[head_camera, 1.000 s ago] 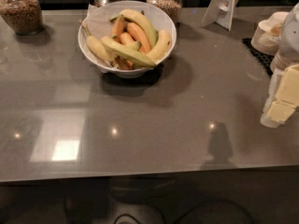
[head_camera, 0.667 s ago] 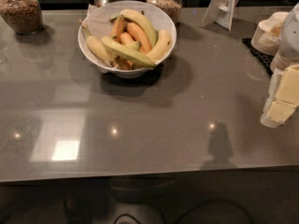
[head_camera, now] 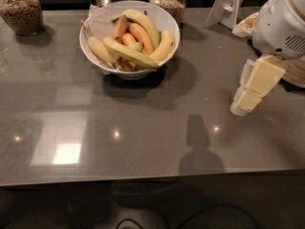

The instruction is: Pick banana from white bowl

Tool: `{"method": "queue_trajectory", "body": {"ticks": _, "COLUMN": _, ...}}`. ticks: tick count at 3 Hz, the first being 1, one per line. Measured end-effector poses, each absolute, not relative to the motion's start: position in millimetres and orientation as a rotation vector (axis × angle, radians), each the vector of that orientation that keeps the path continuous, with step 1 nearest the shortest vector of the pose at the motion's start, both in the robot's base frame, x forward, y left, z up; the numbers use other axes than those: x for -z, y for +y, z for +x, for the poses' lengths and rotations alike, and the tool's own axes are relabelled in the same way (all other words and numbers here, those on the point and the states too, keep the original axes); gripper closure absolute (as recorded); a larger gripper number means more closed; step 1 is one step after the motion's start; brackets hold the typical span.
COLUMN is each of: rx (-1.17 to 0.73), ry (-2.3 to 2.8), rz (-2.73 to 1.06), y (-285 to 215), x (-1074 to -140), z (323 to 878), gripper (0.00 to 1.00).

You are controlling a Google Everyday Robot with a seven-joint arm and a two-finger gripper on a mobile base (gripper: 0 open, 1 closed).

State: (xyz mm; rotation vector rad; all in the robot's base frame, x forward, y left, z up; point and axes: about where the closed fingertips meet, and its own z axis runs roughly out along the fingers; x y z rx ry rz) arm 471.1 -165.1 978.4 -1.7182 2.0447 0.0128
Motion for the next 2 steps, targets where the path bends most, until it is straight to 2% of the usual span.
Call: {"method": "queue_trajectory", "body": {"ticks": 2, "rx": -0.036, "ry": 1.916, "rz": -1.540, "y": -96, "x": -992, "z": 534, "gripper": 0.00}}
